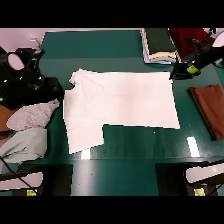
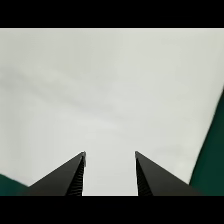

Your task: Fold the shirts.

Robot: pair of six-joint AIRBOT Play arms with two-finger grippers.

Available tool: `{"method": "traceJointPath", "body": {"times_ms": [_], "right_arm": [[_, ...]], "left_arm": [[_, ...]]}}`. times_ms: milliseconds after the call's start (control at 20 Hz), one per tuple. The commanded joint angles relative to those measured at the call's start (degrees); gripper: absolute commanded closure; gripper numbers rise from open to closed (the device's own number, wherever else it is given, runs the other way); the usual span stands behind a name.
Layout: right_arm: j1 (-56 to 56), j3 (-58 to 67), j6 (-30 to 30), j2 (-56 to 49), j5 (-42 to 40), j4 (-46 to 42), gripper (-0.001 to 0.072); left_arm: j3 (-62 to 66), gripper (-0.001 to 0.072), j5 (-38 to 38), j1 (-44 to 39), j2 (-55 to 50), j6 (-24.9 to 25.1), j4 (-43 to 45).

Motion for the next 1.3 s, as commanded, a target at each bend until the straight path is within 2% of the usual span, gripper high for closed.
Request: {"method": "traceJointPath", "body": {"times_ms": [0, 100, 200, 250, 400, 600, 650, 700, 750, 800, 900, 1050, 1100, 1150, 1250], "right_arm": [[-2.25, -11.5, -2.95, 6.1, -1.36, 8.83, 0.0345], [-2.25, -18.49, -4.37, 10.78, -3.72, 9.18, 0.0345], [-2.03, -23.52, -4.55, 14.49, -6.75, 9.86, 0.03], [-1.9, -25.77, -4.57, 16.26, -8.68, 9.86, 0.03], [-1.9, -29.11, -4.55, 19.06, -10.56, 9.88, 0.03], [-1.92, -30.75, -4.55, 21.18, -10.84, 9.81, 0.03], [-2.1, -30.75, -4.57, 21.68, -10.54, 9.77, 0.0301], [-2.67, -30.75, -4.57, 22.27, -9.81, 9.7, 0.03], [-3.78, -30.91, -4.61, 22.95, -8.85, 9.18, 0.0301], [-5.7, -31.69, -4.7, 23.78, -7.98, 9.14, 0.0301], [-10.91, -36.33, -4.7, 26.56, -7.52, 7.82, 0.0301], [-21.42, -46.84, -4.72, 30.38, -7.69, 0.46, 0.0296], [-25.79, -50.45, -4.72, 31.01, -8.0, -1.29, 0.0181], [-29.9, -53.48, -4.76, 31.1, -8.37, -1.07, 0.0151], [-36.63, -58.36, -5.95, 29.75, -8.79, 1.51, 0.0163]], "left_arm": [[-11.65, 0.026, -1.16, 4.44, 4.02, 2.01, -8.11], [-18.93, 0.026, 1.05, 4.42, 5.55, 1.97, -8.33], [-24.0, 0.026, 3.19, 4.42, 5.55, 1.97, -9.11], [-25.9, 0.026, 4.79, 4.44, 5.55, 1.95, -9.7], [-29.29, 0.026, 9.92, 4.24, 5.55, 2.27, -15.34], [-30.99, 0.0262, 13.55, -1.53, 5.53, 3.5, -16.9], [-30.91, 0.0297, 13.75, -2.84, 5.55, 3.45, -16.94], [-30.8, 0.0438, 13.33, -3.26, 5.62, 3.26, -17.25], [-30.27, 0.0643, 12.33, -3.23, 5.62, 3.26, -17.44], [-29.2, 0.0682, 11.21, -2.99, 5.77, 3.28, -17.07], [-27.32, 0.0683, 10.27, -2.82, 7.58, 3.48, -16.74], [-24.79, 0.0683, 10.4, -2.82, 11.52, 3.52, -16.76], [-24.33, 0.0682, 10.43, -2.82, 12.44, 3.56, -16.74], [-24.09, 0.0683, 10.43, -2.82, 12.87, 3.67, -16.79], [-23.96, 0.0682, 10.45, -2.82, 12.87, 3.78, -16.87]]}}
